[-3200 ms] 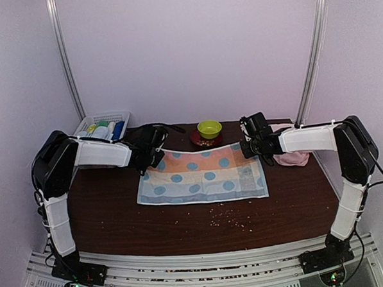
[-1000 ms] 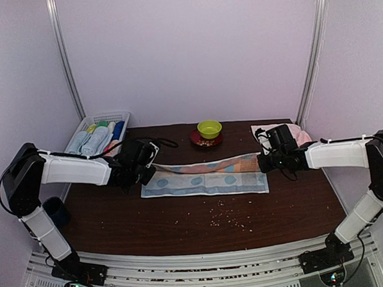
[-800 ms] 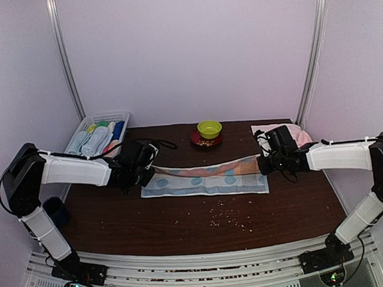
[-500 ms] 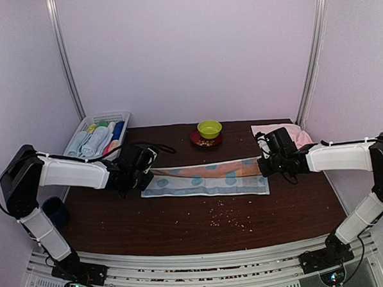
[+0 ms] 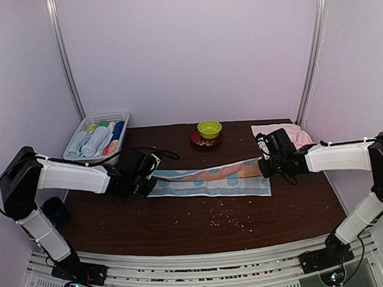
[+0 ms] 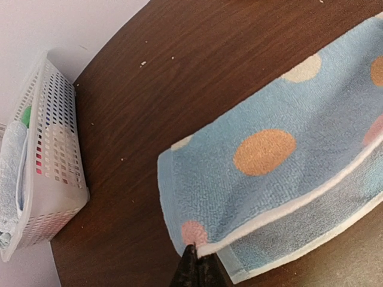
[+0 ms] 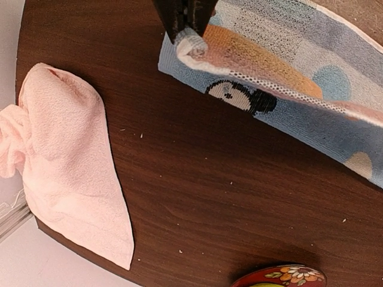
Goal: Roll the towels
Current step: Fold the towel at the center of the board, then adjust the towel at the center of the board.
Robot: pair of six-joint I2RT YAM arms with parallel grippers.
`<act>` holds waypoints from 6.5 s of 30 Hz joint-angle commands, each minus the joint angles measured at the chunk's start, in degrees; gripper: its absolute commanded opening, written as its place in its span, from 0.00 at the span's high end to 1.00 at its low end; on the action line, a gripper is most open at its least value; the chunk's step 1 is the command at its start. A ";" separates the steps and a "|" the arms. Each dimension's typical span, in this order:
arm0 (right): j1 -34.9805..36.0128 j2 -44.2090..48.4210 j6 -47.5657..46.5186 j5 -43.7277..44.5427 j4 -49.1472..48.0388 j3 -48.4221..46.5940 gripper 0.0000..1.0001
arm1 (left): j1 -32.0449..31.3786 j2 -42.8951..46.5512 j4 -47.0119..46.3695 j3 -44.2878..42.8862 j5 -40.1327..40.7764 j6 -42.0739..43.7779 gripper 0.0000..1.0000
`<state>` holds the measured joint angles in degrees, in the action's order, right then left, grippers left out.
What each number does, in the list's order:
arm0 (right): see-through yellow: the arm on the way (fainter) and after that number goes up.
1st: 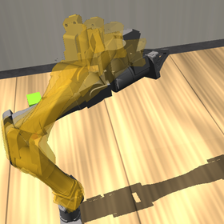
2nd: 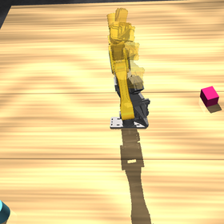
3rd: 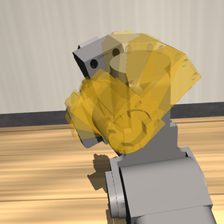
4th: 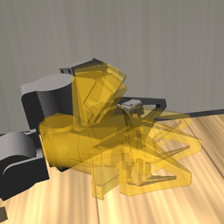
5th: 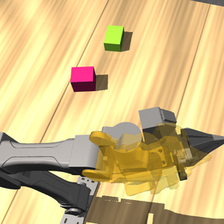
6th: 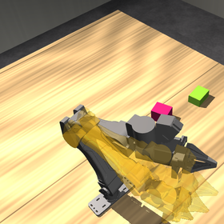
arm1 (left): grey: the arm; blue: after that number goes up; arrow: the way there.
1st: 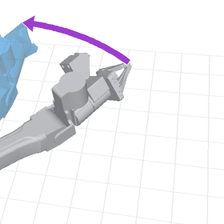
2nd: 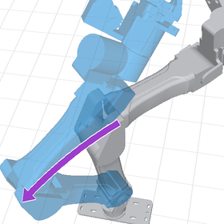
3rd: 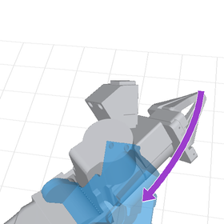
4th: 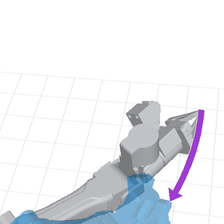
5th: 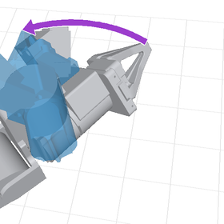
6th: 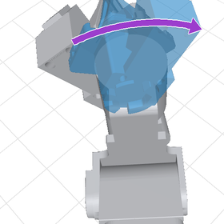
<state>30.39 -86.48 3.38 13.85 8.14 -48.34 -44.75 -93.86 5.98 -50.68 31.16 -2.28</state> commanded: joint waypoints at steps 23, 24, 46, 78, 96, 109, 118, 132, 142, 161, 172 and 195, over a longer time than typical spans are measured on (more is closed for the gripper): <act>2.01 0.04 1.87 4.08 1.25 1.90 0.87 | -1.13 11.71 -0.64 7.32 -2.30 -6.89 0.23; 2.10 0.12 2.01 4.29 1.37 2.05 0.84 | -1.13 11.62 -1.08 7.34 -1.24 -7.00 0.19; 2.70 11.79 12.41 14.92 7.84 3.14 0.27 | 1.90 -0.40 -5.87 -0.38 -0.20 -4.19 0.05; -8.59 2.53 37.53 -16.64 -13.61 15.91 0.45 | 3.74 10.58 -13.17 14.52 -7.09 -15.71 0.02; -8.34 -0.04 40.20 -17.81 -12.96 17.39 0.65 | 3.57 16.69 -16.09 19.16 -5.47 -13.20 0.02; -8.11 -1.77 41.51 -17.94 -14.61 18.70 0.72 | 3.56 19.61 -15.74 19.92 -5.69 -13.29 0.02; -7.54 -2.98 42.31 -16.70 -15.57 18.95 0.95 | 3.49 20.56 -15.30 20.04 -5.27 -13.10 0.02; -9.21 6.05 36.80 -5.86 -3.65 11.72 1.00 | 3.51 20.71 -15.04 20.09 -4.73 -13.02 0.02; -11.76 11.13 31.79 -3.81 3.18 7.47 1.00 | 3.50 20.46 -14.95 19.97 -4.44 -13.01 0.02; -11.89 3.56 29.52 6.90 5.73 8.76 0.68 | 3.52 19.95 -14.72 19.73 -4.29 -13.09 0.02; -13.92 3.86 30.47 -5.48 3.81 10.83 0.54 | 3.51 20.40 -14.61 19.80 -4.68 -13.21 0.02; -15.80 2.64 35.63 -14.90 -3.64 17.84 0.68 | 3.09 21.51 -14.77 20.03 -4.98 -13.10 0.02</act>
<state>14.96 -82.24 37.71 0.73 5.58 -31.77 -41.36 -73.52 -7.40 -31.18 25.93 -15.97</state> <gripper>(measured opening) 0.331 0.977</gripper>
